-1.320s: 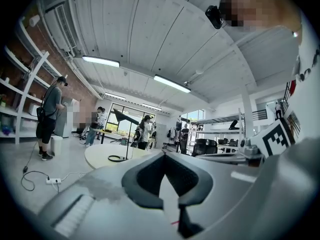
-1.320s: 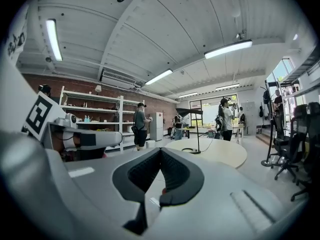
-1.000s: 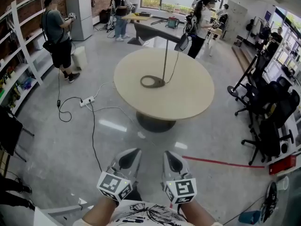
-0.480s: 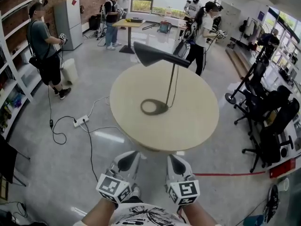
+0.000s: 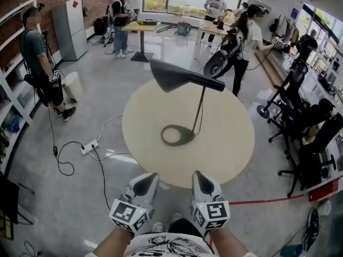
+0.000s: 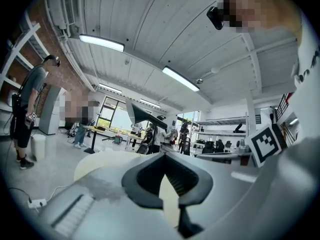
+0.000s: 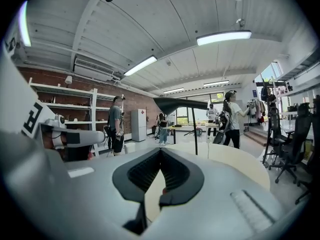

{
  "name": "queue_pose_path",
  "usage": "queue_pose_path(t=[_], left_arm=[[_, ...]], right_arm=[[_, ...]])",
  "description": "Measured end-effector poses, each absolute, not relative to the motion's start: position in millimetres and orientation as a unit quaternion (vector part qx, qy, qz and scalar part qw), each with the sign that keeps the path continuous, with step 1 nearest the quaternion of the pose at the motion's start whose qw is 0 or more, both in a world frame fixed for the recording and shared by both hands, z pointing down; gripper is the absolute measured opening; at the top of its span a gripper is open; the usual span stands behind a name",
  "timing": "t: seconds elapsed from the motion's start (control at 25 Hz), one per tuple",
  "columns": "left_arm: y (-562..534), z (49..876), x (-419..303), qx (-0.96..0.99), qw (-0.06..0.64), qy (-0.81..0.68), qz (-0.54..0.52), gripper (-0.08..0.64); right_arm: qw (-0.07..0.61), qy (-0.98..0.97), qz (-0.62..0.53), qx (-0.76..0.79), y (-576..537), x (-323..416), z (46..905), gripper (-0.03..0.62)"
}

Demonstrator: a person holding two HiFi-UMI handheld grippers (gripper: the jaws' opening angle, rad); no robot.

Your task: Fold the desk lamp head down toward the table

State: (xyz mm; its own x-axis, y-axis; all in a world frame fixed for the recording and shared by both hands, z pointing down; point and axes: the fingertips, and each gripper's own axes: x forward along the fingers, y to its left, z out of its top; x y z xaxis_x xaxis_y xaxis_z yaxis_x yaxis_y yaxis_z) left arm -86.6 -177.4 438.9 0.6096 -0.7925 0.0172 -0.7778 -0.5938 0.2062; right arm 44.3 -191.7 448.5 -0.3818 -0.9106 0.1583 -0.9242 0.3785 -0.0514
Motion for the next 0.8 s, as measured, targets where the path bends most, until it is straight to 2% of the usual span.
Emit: queue_pose_path(t=[0.32, 0.8], left_arm=[[-249.2, 442.5, -74.3, 0.878, 0.092, -0.468, -0.034, 0.005], [-351.0, 390.1, -76.7, 0.85, 0.041, -0.522, -0.053, 0.005]], right_arm=[[0.046, -0.848, 0.076, 0.522, -263.6, 52.1, 454.6, 0.009], [0.047, -0.874, 0.049, 0.481, -373.1, 52.4, 422.7, 0.008]])
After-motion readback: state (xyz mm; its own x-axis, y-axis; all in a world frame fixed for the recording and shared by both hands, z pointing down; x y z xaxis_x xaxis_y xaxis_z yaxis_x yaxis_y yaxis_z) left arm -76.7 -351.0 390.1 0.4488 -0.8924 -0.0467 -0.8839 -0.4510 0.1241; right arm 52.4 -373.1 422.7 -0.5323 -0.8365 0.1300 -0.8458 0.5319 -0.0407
